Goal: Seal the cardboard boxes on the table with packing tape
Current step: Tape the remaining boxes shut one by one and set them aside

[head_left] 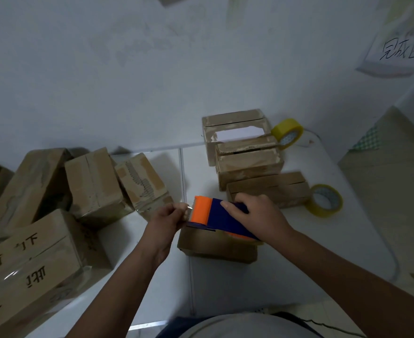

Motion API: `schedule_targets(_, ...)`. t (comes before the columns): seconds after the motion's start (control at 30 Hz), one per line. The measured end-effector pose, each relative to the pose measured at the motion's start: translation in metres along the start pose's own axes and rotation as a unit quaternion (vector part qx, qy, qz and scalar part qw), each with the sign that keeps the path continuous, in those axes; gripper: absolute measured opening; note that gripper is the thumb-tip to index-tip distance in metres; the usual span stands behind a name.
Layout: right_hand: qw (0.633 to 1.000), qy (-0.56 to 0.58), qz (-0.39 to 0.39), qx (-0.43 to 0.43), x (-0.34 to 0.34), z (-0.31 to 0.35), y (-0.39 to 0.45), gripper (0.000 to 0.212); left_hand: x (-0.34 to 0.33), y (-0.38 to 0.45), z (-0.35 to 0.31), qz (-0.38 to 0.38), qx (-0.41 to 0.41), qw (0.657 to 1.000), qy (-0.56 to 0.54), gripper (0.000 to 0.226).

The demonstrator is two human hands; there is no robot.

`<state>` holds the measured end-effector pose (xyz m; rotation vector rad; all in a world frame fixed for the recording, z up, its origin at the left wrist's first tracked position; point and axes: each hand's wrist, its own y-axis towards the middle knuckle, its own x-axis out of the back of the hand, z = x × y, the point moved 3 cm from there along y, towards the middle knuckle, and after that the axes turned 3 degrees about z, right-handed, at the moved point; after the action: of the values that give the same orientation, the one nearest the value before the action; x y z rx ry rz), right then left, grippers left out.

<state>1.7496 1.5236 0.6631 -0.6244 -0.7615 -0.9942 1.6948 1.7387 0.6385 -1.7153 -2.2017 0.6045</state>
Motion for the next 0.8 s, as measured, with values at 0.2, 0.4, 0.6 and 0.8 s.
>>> schedule_targets(0.2, 0.997, -0.071, 0.026, -0.027, 0.003, -0.017, -0.001, 0.051, 0.048, 0.01, 0.007, -0.093, 0.009, 0.995, -0.04, 0.019)
schedule_targets(0.4, 0.991, -0.116, 0.047, -0.052, -0.02, -0.012, 0.006, 0.054, 0.06, 0.018, 0.045, -0.105, 0.065, 0.992, -0.034, 0.016)
schedule_targets(0.6, 0.984, -0.167, 0.047, -0.05, -0.022, 0.002, 0.013, 0.049, 0.058, 0.031, 0.069, -0.125, 0.072, 0.989, -0.01, 0.011)
schedule_targets(0.8, 0.979, -0.189, 0.05, -0.059, -0.027, 0.007, 0.016, 0.048, 0.05, 0.049, 0.105, -0.112, 0.105, 0.988, -0.007, 0.013)
